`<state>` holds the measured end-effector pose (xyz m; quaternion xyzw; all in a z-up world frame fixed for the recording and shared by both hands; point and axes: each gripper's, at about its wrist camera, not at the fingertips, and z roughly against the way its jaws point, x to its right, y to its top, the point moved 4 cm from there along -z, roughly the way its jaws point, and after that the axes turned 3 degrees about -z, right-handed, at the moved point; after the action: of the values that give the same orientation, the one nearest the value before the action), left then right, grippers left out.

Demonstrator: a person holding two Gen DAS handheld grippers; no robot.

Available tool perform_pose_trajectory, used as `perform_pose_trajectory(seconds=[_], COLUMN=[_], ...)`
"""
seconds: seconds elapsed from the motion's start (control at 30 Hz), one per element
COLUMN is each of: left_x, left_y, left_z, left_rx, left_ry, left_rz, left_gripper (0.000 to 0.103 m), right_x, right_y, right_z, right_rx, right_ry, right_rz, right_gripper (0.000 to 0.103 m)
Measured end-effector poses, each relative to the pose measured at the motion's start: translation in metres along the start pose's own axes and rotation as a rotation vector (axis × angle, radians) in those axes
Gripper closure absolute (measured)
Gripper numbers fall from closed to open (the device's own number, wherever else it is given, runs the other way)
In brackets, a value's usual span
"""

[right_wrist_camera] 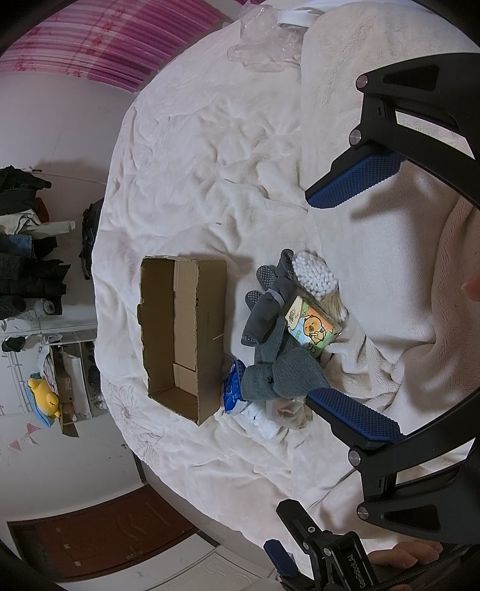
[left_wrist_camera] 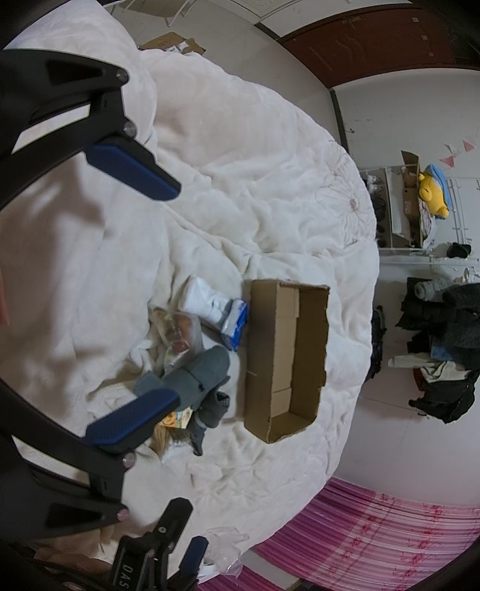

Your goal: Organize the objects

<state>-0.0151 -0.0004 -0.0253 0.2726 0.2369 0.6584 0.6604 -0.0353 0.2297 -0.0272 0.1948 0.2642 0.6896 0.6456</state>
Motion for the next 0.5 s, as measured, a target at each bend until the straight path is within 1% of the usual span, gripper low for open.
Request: perform_pose_trajectory(seconds=[0.5], left_x=[0.0001], left_y=[0.0021], left_z=[-0.0078], left_rx=[-0.013], left_ry=[-0.005], left_rz=[-0.01], left_gripper=[0.001], right_x=[-0.0015], right_y=[0.0006], right_z=[-0.0078], right_rx=[-0.015], right_ry=[-0.004], right_rz=[0.018], right_gripper=[0.003])
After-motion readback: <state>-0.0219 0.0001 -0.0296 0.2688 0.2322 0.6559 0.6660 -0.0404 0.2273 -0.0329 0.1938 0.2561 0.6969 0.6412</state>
